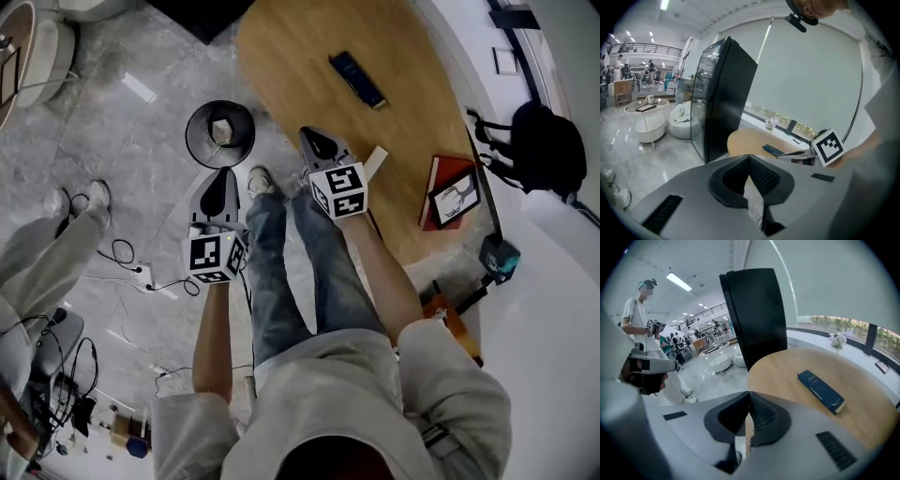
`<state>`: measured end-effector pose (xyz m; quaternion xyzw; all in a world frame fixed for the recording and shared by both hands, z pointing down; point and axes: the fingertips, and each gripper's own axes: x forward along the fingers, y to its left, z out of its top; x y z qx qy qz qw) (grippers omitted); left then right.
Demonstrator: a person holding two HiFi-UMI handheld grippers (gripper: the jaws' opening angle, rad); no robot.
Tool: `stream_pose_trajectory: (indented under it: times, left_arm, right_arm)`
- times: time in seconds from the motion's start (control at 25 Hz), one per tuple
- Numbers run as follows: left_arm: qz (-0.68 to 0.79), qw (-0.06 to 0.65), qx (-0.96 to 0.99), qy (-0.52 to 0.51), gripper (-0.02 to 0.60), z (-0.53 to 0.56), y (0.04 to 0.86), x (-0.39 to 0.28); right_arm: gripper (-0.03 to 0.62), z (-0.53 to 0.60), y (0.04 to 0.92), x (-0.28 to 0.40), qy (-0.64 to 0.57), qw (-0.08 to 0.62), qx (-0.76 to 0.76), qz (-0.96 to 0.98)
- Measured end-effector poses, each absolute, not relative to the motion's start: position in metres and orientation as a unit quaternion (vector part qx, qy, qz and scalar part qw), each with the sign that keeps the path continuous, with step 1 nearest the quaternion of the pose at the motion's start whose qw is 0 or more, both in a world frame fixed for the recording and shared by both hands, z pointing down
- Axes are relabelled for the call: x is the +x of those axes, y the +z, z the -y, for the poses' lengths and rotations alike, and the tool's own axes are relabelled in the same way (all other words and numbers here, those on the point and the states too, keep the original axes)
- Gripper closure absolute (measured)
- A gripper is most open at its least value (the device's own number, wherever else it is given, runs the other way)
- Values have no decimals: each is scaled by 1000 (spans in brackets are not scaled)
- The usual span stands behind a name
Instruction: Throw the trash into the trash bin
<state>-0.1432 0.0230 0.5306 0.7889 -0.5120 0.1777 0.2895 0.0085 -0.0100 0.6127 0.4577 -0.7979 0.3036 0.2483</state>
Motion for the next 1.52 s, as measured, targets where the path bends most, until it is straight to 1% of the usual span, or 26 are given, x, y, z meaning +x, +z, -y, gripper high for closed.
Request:
stream_pose_trajectory:
  times: [0.28, 0.52, 0.84, 1.04, 1.08, 1.12, 1.16, 1.24, 1.36, 1.52]
  left_arm:
    - [449, 279, 826, 197, 563, -17, 530, -76]
    - [403, 270, 849, 209, 563, -16, 532, -29]
    - [358, 259, 870, 221, 563, -14, 532, 14]
    - [336, 256, 878, 226, 563, -19, 533, 31]
    - [335, 256, 878, 227, 563, -20, 533, 32]
    - [334, 256, 878, 228, 563, -21, 533, 32]
    - [333, 256, 878, 229, 563, -22, 534, 33]
    - [334, 256, 878, 231, 563, -24, 534, 32]
    - [337, 256, 876, 230, 563, -25, 534, 30]
    - [343, 256, 874, 230, 563, -28, 534, 25]
  right_arm:
    - [563, -20, 608, 94, 320, 233, 536, 745]
    - [563, -56, 613, 154, 339, 230, 586, 699]
    - [563, -100, 622, 193, 368, 220, 634, 643]
    - [557, -118, 635, 200, 397, 209, 646, 618]
    - [532, -120, 637, 199, 405, 204, 646, 614]
    - [452, -122, 640, 198, 412, 198, 646, 611]
    - [391, -123, 643, 197, 419, 194, 646, 608]
    - [332, -125, 649, 197, 428, 191, 648, 601]
    - [303, -127, 661, 196, 439, 198, 649, 589]
    - [301, -123, 681, 197, 456, 213, 646, 574]
